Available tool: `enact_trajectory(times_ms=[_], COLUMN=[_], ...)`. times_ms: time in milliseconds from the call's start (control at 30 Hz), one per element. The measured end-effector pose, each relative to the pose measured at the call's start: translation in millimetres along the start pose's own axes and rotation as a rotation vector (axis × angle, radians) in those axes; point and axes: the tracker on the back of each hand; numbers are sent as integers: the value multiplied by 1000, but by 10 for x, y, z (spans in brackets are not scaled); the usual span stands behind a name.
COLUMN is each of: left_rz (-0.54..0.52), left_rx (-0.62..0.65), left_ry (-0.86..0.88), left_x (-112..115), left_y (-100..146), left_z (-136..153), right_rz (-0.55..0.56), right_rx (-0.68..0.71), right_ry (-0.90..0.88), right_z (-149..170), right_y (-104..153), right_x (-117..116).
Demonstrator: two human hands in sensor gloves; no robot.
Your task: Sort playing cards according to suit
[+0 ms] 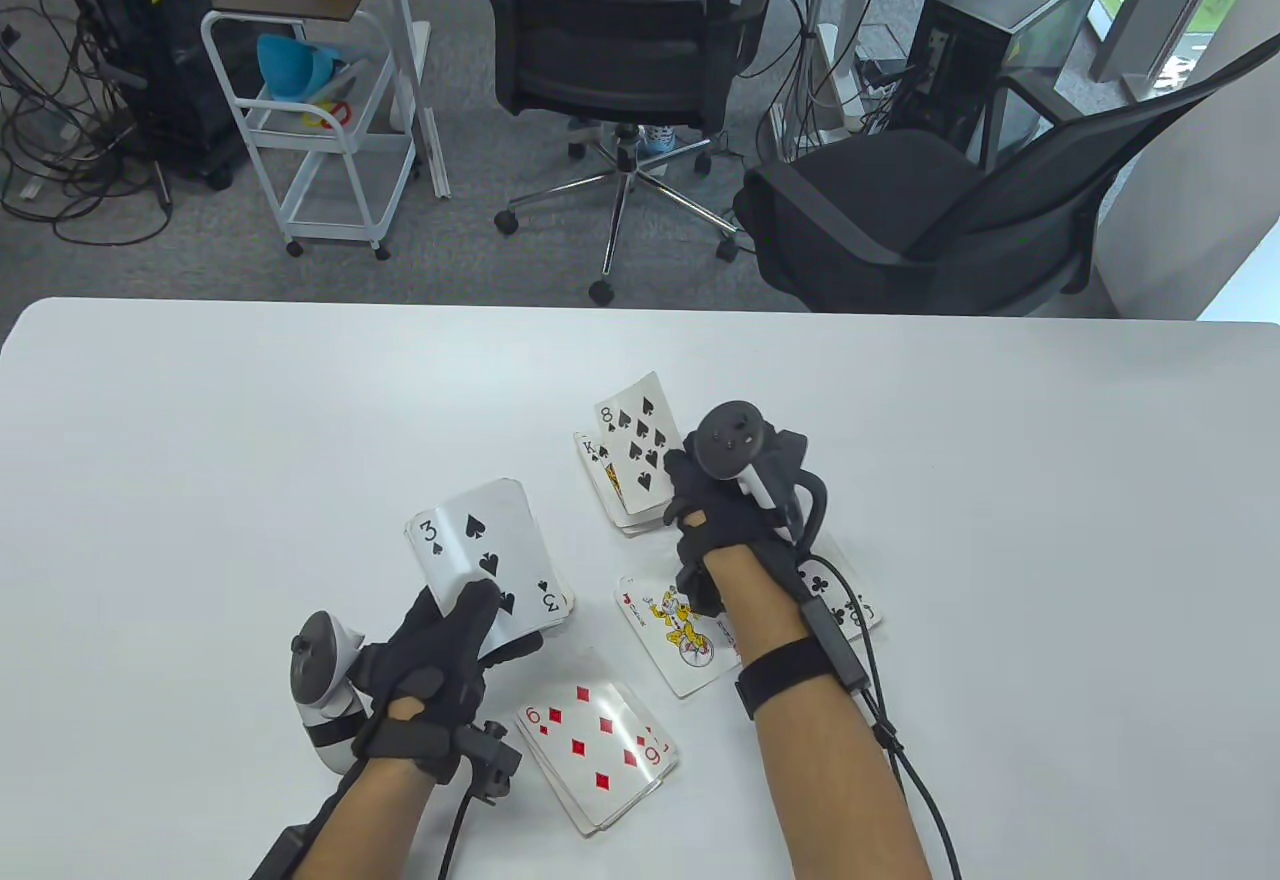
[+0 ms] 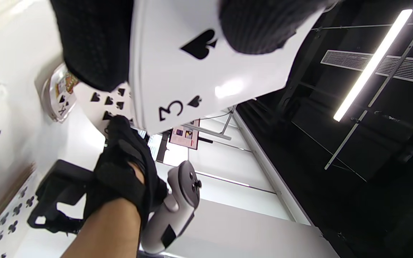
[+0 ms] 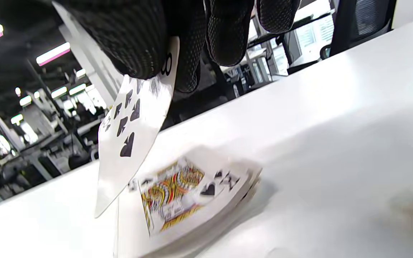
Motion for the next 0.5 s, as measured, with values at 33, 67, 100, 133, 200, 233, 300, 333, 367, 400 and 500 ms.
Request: enact_trajectory(times_ms=[33,67,100,133,200,233,300,333,367,400,500], left_rz=[0,1,2,4,8,8,8,8,8,11,25], left_rx=[-2,-6,-7,-8,-8,-8,-10,-13,-17,-20,-21], left_ry=[1,0,-3,-5,0,0,-10,-13,-14,-13,4], left_x=[-3,-4,0,2,10,11,8,4,1,-3,3], left_y=[3,6,6,5,-6,-14,-25,-28,-29,-31,-40], left_z=[2,9,13,15,20,21,24,29,34,43,58], right_rz=[-14,-39,-51,-54,-25,22,70,86,102,107,157], right_rx=[-11,-25,-41,-51,-48,-36,-26,-22,-16,0,51], right_ry=[25,94,168,219,363,426,462,469,472,460,335], right_z=[-37,-98,-136,-159,-242,-280,-321,-332,-330,-320,-276], right_y=[-31,-85,-121,-138,-158,-151,-138,-118,-106,-81,76], right_x=[-54,-156,-233,-279,-398,-437,-467,-450,-428,-382,-195])
Point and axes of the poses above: the tracker on the back of each hand, its own z axis roughly to the little-finger side, its own y axis roughly from the fingertips to the wrist, x = y × z, and after that the axes turned 7 degrees about y, right-handed
